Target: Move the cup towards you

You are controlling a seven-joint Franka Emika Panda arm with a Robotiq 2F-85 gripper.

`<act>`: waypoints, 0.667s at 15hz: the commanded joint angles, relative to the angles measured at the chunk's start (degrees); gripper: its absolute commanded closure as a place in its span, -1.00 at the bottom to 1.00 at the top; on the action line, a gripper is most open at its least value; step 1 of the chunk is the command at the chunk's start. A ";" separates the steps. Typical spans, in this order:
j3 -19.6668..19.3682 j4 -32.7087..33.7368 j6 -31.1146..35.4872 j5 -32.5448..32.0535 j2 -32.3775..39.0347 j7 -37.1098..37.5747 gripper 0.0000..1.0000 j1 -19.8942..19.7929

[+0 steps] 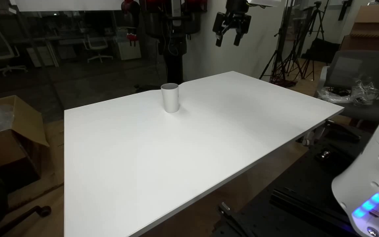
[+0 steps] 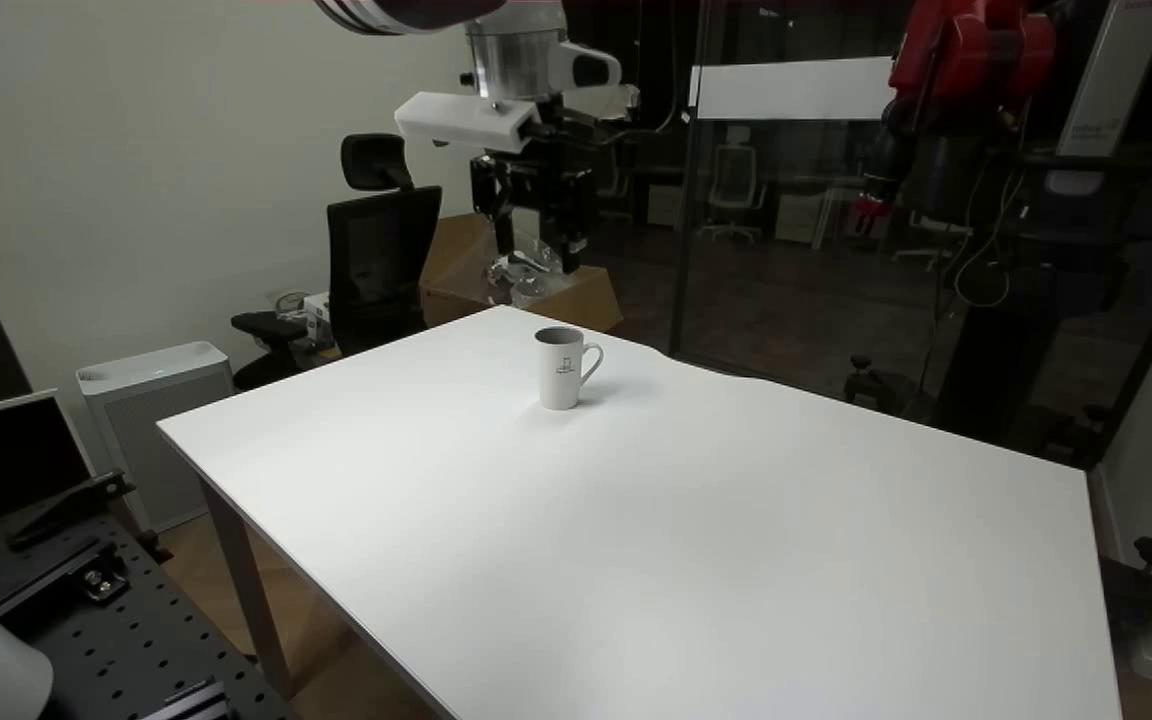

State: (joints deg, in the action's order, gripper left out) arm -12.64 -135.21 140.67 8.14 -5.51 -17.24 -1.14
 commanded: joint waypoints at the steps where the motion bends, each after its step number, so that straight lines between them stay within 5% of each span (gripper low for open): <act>1: 2.55 2.01 0.51 1.38 2.41 1.21 -1.00 -1.17; 5: 4.47 15.14 -7.19 9.25 12.82 3.93 -1.00 -1.42; 10: 5.19 30.89 -12.30 4.78 25.84 17.43 -1.00 -2.89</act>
State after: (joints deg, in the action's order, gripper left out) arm -7.95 -115.60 132.18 15.93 11.55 -8.69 -2.60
